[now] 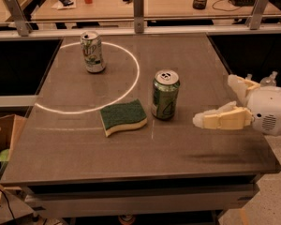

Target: Move green can near sponge

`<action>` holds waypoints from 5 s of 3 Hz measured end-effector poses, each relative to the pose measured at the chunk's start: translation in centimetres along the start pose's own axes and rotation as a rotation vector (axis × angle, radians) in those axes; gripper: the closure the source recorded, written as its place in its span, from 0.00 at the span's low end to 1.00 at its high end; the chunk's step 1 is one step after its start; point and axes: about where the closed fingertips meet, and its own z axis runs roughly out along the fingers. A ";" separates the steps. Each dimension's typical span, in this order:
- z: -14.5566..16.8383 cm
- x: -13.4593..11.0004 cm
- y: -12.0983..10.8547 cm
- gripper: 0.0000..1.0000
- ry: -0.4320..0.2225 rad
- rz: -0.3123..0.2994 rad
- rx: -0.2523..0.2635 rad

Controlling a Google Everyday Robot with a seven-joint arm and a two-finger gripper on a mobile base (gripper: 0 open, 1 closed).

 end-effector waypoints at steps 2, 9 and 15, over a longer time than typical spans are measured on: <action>0.3 -0.3 0.3 0.00 -0.009 -0.081 -0.009; 10.5 1.5 2.6 0.41 -0.037 -0.132 -0.264; 10.8 1.8 11.9 1.00 -0.059 -0.154 -0.589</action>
Offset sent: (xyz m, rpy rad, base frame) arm 0.0012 0.0046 0.0019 -0.0368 -0.0629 0.0299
